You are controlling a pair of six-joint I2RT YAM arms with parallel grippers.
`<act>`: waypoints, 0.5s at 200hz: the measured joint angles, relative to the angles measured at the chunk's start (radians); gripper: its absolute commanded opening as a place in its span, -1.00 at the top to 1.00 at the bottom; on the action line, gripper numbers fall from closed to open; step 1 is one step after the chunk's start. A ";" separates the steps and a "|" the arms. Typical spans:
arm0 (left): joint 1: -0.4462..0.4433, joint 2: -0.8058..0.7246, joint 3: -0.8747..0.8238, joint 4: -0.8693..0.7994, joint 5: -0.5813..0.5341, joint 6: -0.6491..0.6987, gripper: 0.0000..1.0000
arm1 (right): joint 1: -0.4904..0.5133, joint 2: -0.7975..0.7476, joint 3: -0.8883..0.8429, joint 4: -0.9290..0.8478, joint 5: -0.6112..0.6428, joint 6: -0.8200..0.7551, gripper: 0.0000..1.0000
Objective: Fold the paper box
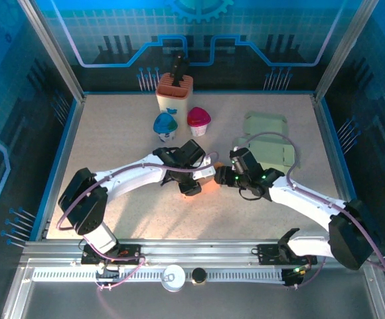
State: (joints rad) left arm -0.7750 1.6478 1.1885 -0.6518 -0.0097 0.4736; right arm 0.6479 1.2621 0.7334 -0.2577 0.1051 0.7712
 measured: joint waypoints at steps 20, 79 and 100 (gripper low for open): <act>0.000 -0.002 0.000 0.006 0.000 0.000 -0.10 | 0.000 0.007 0.009 -0.007 0.001 0.000 -0.13; 0.000 -0.015 -0.014 0.024 0.007 0.007 0.14 | -0.037 -0.096 0.021 -0.079 -0.042 -0.150 -0.25; 0.000 -0.021 -0.020 0.032 0.008 0.008 0.15 | -0.150 -0.124 0.056 -0.094 -0.145 -0.255 -0.23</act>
State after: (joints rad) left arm -0.7750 1.6268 1.1683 -0.6197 -0.0017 0.4820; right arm 0.4980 1.1381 0.7895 -0.3515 -0.0395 0.5163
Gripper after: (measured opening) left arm 0.428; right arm 0.617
